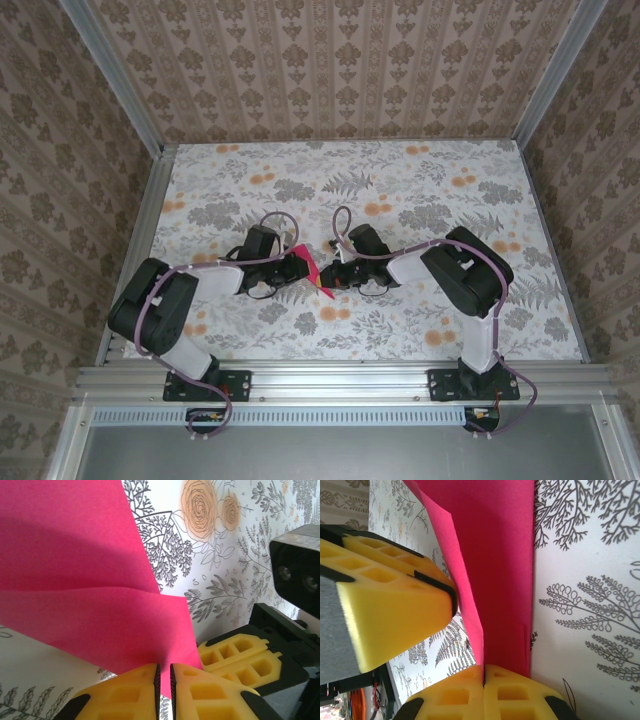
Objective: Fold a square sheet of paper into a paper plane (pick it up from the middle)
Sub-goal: Fold the wing for the fifth time at the center of the table.
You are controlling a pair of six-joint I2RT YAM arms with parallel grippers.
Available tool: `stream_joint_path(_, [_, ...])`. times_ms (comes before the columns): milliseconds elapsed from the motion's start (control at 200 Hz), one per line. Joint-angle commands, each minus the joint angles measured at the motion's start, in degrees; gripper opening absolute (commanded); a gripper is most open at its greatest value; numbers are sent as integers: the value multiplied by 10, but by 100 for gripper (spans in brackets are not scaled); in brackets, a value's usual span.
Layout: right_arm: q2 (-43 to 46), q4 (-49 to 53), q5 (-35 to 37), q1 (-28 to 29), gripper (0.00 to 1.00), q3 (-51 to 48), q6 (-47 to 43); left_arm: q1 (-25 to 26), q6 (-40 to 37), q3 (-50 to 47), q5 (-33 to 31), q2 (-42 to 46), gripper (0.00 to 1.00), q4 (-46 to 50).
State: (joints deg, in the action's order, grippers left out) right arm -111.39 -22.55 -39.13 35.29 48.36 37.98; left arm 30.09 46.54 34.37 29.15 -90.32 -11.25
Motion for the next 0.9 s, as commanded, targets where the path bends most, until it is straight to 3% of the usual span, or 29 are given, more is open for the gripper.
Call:
stream_joint_path(0, [-16,17,18,-10,3,-11,3,2,-20,2,-8,-14,16,-15])
stream_joint_path(550, [-14,28,18,-10,5,-8,-3,2,-23,14,-12,-42,15,-10])
stream_joint_path(895, [-1,40,16,-10,15,-3,-4,-3,-12,20,-15,-59,14,13])
